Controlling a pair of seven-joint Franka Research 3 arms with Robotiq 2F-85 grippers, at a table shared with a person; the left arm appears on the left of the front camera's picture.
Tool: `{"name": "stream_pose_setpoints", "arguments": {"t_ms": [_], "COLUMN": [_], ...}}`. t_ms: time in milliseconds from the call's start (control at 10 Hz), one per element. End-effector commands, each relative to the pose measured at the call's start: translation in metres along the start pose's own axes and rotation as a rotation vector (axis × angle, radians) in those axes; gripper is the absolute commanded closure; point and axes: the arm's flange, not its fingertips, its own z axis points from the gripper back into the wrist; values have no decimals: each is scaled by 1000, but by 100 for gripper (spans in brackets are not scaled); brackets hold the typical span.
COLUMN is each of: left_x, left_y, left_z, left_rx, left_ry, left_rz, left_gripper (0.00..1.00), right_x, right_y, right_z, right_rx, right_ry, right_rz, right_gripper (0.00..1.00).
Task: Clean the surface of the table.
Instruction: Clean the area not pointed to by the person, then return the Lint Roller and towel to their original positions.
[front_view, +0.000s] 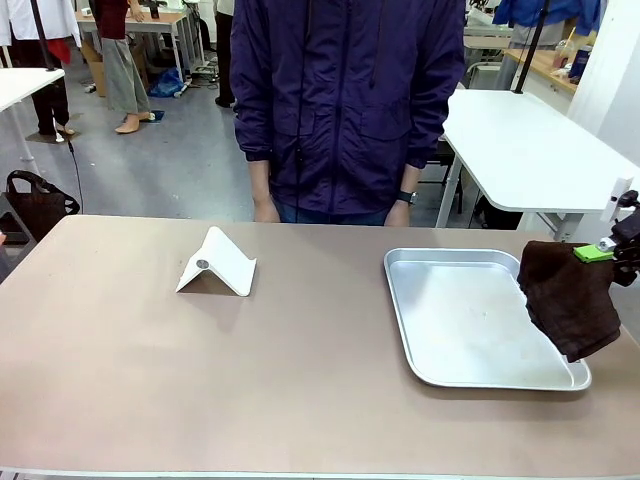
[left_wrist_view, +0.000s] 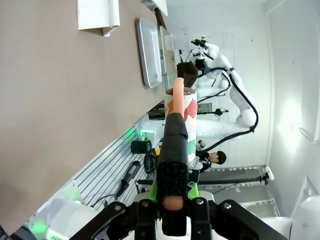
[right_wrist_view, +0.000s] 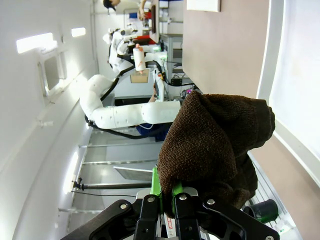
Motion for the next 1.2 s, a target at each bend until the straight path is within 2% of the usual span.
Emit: {"name": "stream_pose_setpoints", "arguments": {"t_ms": [0, 1100], "left_x": [5, 5], "left_y": [-10, -10], "left_z": [-8, -8], "left_rx": [22, 22], "left_ry": [-10, -10], "left_rz": [41, 41], "left_gripper": [78, 78], "right_x": [-1, -1], "right_y": [3, 3], "right_z": [0, 0], "right_rx": [1, 1], "right_ry": [-1, -1], "right_rz": [5, 5], "right_gripper": [92, 92]}}
